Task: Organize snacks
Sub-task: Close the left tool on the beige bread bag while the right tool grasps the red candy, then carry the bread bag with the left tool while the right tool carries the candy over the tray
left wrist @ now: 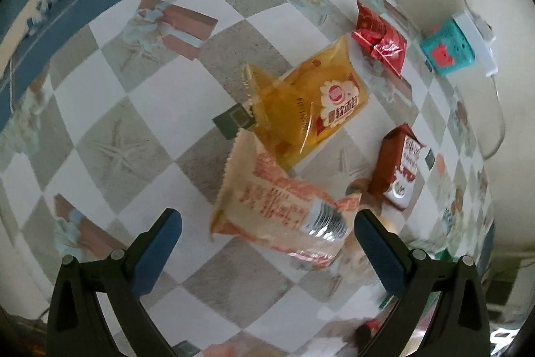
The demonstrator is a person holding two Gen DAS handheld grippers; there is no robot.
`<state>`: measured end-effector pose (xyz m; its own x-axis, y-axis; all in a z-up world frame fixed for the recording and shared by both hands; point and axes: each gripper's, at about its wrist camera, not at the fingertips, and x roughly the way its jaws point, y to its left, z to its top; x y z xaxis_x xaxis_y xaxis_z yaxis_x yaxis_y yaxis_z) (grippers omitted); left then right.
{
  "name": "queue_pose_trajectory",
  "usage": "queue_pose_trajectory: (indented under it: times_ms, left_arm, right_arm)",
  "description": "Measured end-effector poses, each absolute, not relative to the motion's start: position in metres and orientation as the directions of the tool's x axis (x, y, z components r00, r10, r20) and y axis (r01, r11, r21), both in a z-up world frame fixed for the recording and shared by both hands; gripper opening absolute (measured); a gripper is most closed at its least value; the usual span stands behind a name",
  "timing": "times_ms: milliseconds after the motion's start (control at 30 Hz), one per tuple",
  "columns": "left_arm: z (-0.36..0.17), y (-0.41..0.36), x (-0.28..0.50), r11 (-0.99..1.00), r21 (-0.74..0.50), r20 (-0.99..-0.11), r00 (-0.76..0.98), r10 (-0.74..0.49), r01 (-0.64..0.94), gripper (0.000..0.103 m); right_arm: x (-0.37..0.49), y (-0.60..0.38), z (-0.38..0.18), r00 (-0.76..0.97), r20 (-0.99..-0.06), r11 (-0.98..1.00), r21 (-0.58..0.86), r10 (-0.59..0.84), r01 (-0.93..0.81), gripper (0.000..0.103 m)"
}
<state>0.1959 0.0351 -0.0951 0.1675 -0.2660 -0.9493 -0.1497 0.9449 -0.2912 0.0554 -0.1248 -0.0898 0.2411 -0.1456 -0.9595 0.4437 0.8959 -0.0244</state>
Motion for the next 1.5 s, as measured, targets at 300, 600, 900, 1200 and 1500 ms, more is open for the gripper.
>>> queue_pose_trajectory:
  times_ms: [300, 600, 900, 1200, 1500]
  left_arm:
    - [-0.106, 0.036, 0.202, 0.940, -0.267, -0.953, 0.199, -0.226, -0.212, 0.102]
    - [-0.110, 0.051, 0.199, 0.954, -0.216, -0.974, 0.112, -0.197, -0.208, 0.102]
    - [-0.103, 0.036, 0.191, 0.954, -0.259, -0.964, 0.101, -0.246, -0.149, 0.071]
    - [-0.093, 0.027, 0.186, 0.958, -0.273, -0.958, 0.113, -0.262, -0.092, 0.051]
    - [-0.066, 0.033, 0.179, 0.955, -0.291, -0.946, 0.170, -0.277, -0.064, 0.049]
  right_arm:
    - [0.052, -0.135, -0.092, 0.261, -0.958, 0.893, 0.010, -0.121, 0.450, 0.022]
    - [0.037, -0.139, -0.086, 0.268, -0.957, 0.884, 0.030, -0.109, 0.467, 0.022]
    - [0.031, -0.141, -0.082, 0.285, -0.955, 0.883, 0.058, -0.088, 0.467, 0.020]
    - [0.025, -0.141, -0.064, 0.330, -0.940, 0.875, 0.091, -0.081, 0.475, 0.020]
    - [0.017, -0.136, -0.026, 0.427, -0.898, 0.871, 0.126, -0.103, 0.475, 0.020]
